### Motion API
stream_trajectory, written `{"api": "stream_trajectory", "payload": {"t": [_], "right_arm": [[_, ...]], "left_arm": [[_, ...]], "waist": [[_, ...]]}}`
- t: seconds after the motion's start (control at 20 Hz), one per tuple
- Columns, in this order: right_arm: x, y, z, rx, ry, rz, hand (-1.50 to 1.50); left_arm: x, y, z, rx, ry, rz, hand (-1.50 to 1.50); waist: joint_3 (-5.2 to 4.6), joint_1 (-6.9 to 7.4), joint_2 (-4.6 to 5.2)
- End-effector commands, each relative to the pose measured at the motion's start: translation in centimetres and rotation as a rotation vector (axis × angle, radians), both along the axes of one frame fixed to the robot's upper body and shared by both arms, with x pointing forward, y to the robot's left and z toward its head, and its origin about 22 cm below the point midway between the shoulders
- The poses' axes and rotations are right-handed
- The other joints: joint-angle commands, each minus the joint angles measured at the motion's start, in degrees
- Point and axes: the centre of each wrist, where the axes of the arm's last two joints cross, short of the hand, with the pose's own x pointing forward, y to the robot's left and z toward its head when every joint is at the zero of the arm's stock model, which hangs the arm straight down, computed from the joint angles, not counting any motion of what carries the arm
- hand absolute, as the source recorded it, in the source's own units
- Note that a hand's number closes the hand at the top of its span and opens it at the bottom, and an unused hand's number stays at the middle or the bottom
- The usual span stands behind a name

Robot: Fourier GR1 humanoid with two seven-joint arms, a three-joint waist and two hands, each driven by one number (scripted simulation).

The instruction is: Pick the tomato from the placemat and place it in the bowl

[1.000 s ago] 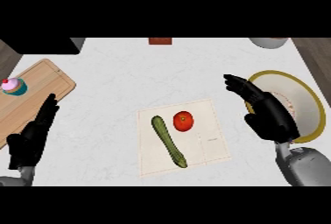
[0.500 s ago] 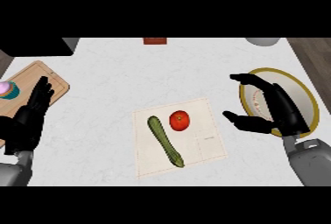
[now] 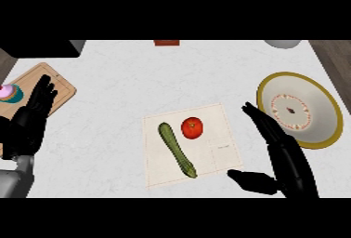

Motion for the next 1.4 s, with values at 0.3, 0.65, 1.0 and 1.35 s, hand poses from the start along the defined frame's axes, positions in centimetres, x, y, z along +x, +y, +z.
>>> {"api": "stream_trajectory", "payload": {"t": [0.3, 0.65, 1.0, 1.35], "right_arm": [[4.7, 2.0, 8.7, -0.083, 0.043, -0.008, -1.50], [9.1, 5.3, 11.2, -0.341, 0.284, 0.065, -1.50], [11.5, 8.8, 10.2, -0.440, 0.508, 0.159, -1.50], [14.9, 9.3, 5.4, -0.518, 0.698, 0.190, -1.50]], "left_arm": [[-0.3, -1.4, 1.5, 0.006, 0.009, -0.008, 0.00], [1.3, -0.1, 0.5, 0.002, -0.001, -0.015, 0.00], [1.4, -0.3, 0.5, 0.005, -0.013, -0.018, 0.00], [-0.1, -0.8, 0.8, 0.005, 0.015, -0.031, 0.00]], "waist": [[0.03, 1.31, 0.23], [-0.13, 1.77, 0.64], [-0.01, 1.25, 0.37], [0.04, 1.71, 0.41]]}}
